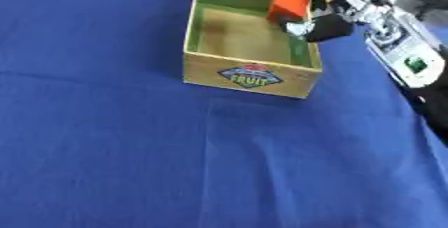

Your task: Pick up objects on the table and place them in the box.

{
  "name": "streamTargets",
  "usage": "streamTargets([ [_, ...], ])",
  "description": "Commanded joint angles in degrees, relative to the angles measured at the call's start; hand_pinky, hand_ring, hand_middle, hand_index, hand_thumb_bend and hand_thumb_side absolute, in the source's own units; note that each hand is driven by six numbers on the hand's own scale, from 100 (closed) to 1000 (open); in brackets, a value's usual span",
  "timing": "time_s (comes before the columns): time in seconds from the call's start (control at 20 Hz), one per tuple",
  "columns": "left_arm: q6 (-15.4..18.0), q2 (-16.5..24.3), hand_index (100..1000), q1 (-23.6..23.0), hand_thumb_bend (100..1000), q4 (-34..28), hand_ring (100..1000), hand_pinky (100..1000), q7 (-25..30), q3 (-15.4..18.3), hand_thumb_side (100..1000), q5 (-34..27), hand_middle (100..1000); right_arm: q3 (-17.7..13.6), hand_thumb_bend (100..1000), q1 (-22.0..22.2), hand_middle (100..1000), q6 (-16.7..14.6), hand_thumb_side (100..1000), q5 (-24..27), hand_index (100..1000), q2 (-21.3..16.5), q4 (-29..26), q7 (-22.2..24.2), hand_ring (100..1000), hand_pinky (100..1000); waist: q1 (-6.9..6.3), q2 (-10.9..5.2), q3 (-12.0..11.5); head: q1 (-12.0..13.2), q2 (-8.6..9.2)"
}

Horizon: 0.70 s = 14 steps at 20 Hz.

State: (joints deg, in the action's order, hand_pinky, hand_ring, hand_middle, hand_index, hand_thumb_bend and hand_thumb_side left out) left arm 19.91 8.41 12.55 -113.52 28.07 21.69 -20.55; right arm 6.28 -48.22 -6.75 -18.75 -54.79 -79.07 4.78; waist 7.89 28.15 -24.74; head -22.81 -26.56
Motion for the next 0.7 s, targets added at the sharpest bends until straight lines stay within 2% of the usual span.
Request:
streamTargets([
  [0.05, 0.5, 0.2, 748, 0.0, 100, -1.1, 296, 228, 0.2, -0.3, 1000, 0.3, 405, 0.3, 100, -2.0, 146, -0.7, 117, -1.3, 131, -1.1, 0.9, -1.5, 605, 462, -0.44, -0.96, -0.2, -1.0, 1.09],
  [0.4, 0.7, -0.2, 748, 0.4, 100, -1.1, 294, 226, 0.6, -0.4, 1000, 0.4, 404, 1.6, 100, -3.0, 168, -3.0, 122, -8.0, 158, 0.6, 2.8, -3.9, 602, 464, -0.18, 0.09, -1.1, -1.6, 2.37],
  [0.45, 0.7, -0.3, 748, 0.4, 100, -1.1, 293, 226, 0.6, -0.3, 1000, 0.5, 404, 1.6, 100, -3.0, 183, -3.2, 123, -9.0, 178, 0.7, 3.1, -4.4, 605, 469, -0.12, 0.22, -1.3, -1.7, 2.58],
  [0.55, 0.7, -0.6, 749, 0.3, 100, -1.1, 292, 225, 0.6, -0.3, 1000, 0.6, 403, 1.6, 100, -3.0, 288, -3.6, 151, -10.8, 319, 0.8, 3.8, -5.3, 625, 500, -0.04, 0.44, -1.6, -1.8, 2.90],
  [0.6, 0.7, -0.7, 749, 0.2, 100, -1.1, 292, 225, 0.6, -0.2, 1000, 0.8, 403, 1.7, 100, -3.0, 379, -4.0, 329, -11.6, 463, 0.9, 4.0, -5.5, 662, 539, 0.00, 0.51, -1.6, -1.9, 2.99],
  [0.65, 0.7, -0.7, 749, 0.2, 100, -1.1, 292, 224, 0.6, -0.2, 1000, 0.9, 403, 1.8, 100, -3.0, 391, -4.5, 368, -12.4, 489, 0.9, 4.0, -5.5, 669, 545, 0.02, 0.56, -1.7, -1.9, 3.04],
  [0.7, 0.7, -0.8, 749, 0.1, 100, -1.1, 291, 224, 0.6, -0.2, 1000, 1.0, 403, 1.8, 161, -3.0, 479, -5.3, 651, -13.2, 658, 0.8, 3.8, -5.3, 730, 593, 0.06, 0.59, -1.6, -1.9, 3.07],
])
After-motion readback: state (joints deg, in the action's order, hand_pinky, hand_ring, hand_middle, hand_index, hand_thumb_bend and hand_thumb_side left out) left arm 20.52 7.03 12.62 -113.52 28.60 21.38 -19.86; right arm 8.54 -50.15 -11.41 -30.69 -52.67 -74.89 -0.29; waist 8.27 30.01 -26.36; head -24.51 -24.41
